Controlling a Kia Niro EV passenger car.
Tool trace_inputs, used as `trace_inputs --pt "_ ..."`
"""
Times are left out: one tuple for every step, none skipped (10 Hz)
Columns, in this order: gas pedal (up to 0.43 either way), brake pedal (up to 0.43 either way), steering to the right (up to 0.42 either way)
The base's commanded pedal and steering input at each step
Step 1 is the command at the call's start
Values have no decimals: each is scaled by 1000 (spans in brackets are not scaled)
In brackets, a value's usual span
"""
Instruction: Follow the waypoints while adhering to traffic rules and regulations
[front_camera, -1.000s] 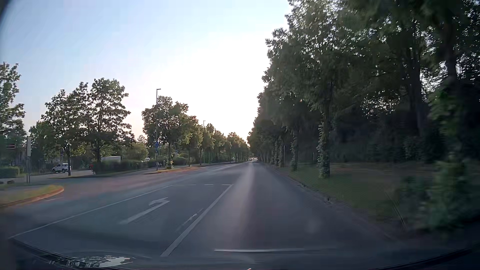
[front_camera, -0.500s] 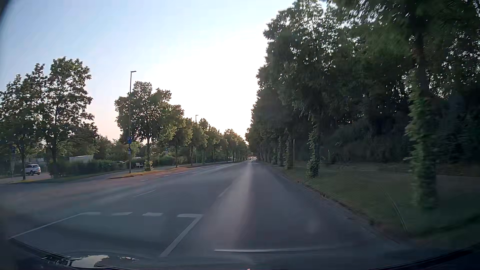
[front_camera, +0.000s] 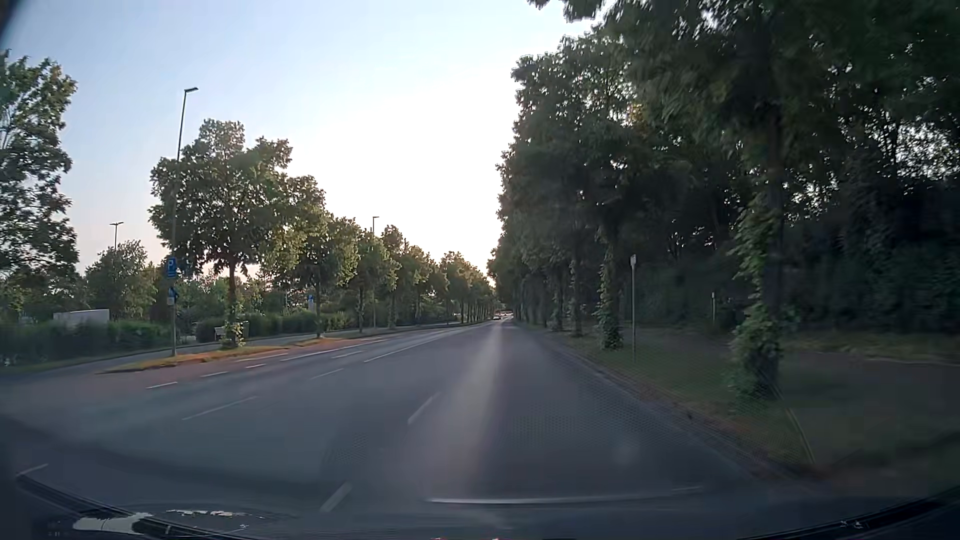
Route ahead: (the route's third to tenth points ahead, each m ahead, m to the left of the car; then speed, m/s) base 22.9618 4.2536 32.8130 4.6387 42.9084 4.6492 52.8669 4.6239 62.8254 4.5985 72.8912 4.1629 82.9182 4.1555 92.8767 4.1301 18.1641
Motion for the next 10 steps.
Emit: trace_inputs --pt "177 12 -4" --pt "169 18 -4" --pt "157 18 -4" --pt "150 18 -4" --pt "150 18 -4" --pt "150 12 -3" --pt "150 18 -3" --pt "150 18 -3" --pt "150 18 -2" --pt "150 12 -3"
